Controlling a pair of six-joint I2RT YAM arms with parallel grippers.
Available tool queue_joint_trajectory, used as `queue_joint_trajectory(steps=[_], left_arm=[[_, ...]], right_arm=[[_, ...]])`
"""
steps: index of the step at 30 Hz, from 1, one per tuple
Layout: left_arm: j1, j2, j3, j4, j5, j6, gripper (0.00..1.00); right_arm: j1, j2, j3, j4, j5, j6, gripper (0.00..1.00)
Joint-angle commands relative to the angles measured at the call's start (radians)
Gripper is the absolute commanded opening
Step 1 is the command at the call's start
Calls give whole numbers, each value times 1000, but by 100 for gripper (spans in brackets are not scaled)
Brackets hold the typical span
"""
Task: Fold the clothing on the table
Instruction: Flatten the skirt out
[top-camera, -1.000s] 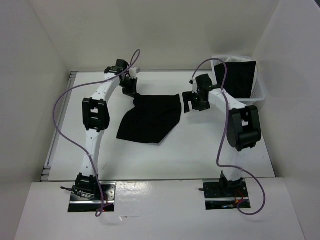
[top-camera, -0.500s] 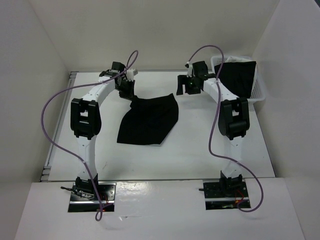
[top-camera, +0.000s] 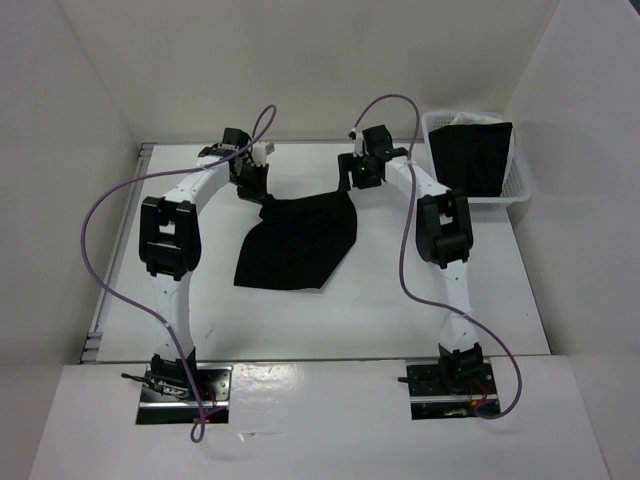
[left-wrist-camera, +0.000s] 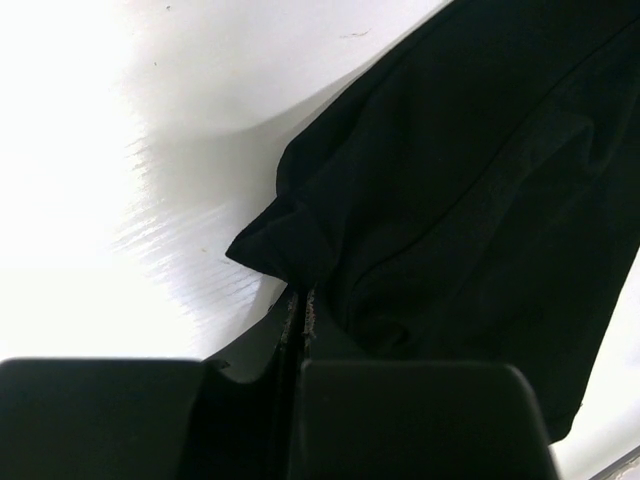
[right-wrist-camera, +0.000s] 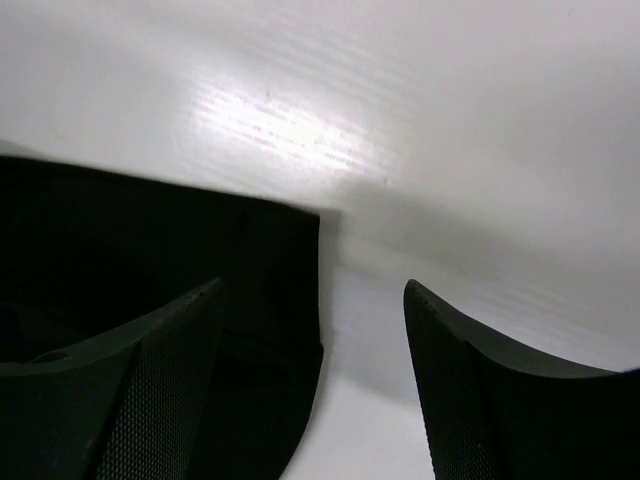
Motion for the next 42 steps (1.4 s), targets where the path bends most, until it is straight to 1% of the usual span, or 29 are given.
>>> queue_joint_trajectory(steps=[1,4,6,7,9,12,17,18,22,24,25,28,29,30,31,32,34,35,37,38,39,41,42], left_arm=[[-2,-47,0,17,14,10,0],[-2,-36,0,17,14,10,0],[-2,-36,0,17,14,19,0],[-2,-36,0,17,14,19,0],[-2,-36,-9,17,14,28,0],[-2,-36,-10,17,14,28,0],[-2,-45,-32,17,14,28,0],[-2,-45,-33,17,4,37,0],[-2,-55,-43,26,-5,37,0],[-2,-55,-52,26,-5,46,0],[-2,-55,-52,26,-5,47,0],[-2,-65,-52,35,-14,47,0],[7,-65,-40,35,-14,56,0],[7,-65,-31,35,-14,56,0],[7,-77,-17,5,-14,65,0],[7,-78,12,-4,-14,65,0],[16,-132,32,-15,-5,74,0],[16,-152,32,-15,-5,74,0],[25,-228,62,-26,-5,74,0],[25,-257,63,-26,-5,74,0],[25,-330,63,-17,-16,74,0],[25,-415,38,17,-28,74,0],[25,-502,18,61,-45,74,0]], right_arm=[[28,61,98,-31,28,-31,76],[38,107,165,-69,28,-31,69],[38,120,177,-79,28,-31,66],[38,120,177,-79,17,-31,66],[38,111,158,-79,17,-31,61],[47,98,130,-68,37,-31,59],[65,77,92,-68,126,-52,50],[74,65,70,-68,147,-52,46],[84,45,46,-59,166,-62,35],[84,44,46,-59,176,-71,31],[84,44,46,-59,176,-71,26],[94,35,36,-68,187,-92,16],[105,23,36,-80,187,-108,9],[105,23,36,-91,196,-108,4],[117,6,36,-112,196,-123,0],[130,-29,36,-113,222,-135,0],[130,-90,18,-125,238,-146,0],[139,-169,9,-113,250,-146,0],[139,-257,0,-113,250,-134,0],[139,-349,-11,-113,259,-134,0],[139,-395,-11,-113,259,-134,0],[165,-481,-36,-103,259,-158,0],[177,-542,-36,-125,259,-177,0]])
